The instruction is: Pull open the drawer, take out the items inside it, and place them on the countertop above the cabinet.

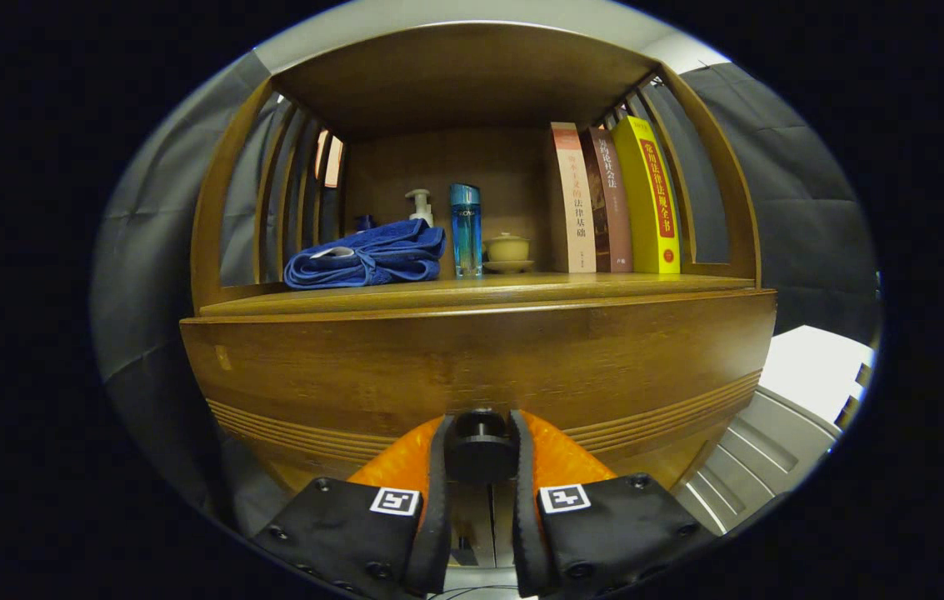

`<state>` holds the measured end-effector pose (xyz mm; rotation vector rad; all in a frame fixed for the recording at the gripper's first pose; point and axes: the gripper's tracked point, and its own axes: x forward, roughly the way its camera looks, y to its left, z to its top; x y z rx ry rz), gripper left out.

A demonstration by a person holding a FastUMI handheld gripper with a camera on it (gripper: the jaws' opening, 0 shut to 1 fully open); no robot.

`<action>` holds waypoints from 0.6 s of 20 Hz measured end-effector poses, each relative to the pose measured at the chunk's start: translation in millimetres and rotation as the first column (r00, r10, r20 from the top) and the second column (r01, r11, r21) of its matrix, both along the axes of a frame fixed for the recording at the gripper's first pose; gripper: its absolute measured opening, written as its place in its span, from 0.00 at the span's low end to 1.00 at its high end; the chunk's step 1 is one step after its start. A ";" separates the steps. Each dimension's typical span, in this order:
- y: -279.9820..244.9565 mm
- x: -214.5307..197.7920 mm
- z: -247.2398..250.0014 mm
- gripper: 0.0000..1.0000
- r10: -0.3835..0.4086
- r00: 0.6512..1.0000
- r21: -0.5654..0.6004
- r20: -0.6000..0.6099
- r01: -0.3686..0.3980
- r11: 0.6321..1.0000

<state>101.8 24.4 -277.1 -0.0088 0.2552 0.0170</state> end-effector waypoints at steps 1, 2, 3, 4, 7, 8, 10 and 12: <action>0.1 -5.8 1.7 0.39 0.002 1.000 -0.002 -0.004 -0.002 1.000; -0.7 -12.8 2.3 0.39 0.000 1.000 0.001 -0.009 0.000 1.000; -1.3 -19.6 4.4 0.39 -0.004 1.000 0.007 -0.017 0.004 1.000; -0.9 -25.7 6.5 0.39 -0.007 1.000 0.013 -0.023 0.007 1.000; -1.8 -46.3 12.3 0.39 -0.012 0.999 0.019 -0.030 0.012 1.000; -2.0 -53.9 14.5 0.39 -0.012 0.999 0.018 -0.035 0.013 1.000; -2.4 -64.4 16.6 0.39 -0.009 0.999 0.018 -0.046 0.010 1.000; -3.6 -75.0 19.2 0.39 -0.010 0.999 0.027 -0.052 0.011 1.000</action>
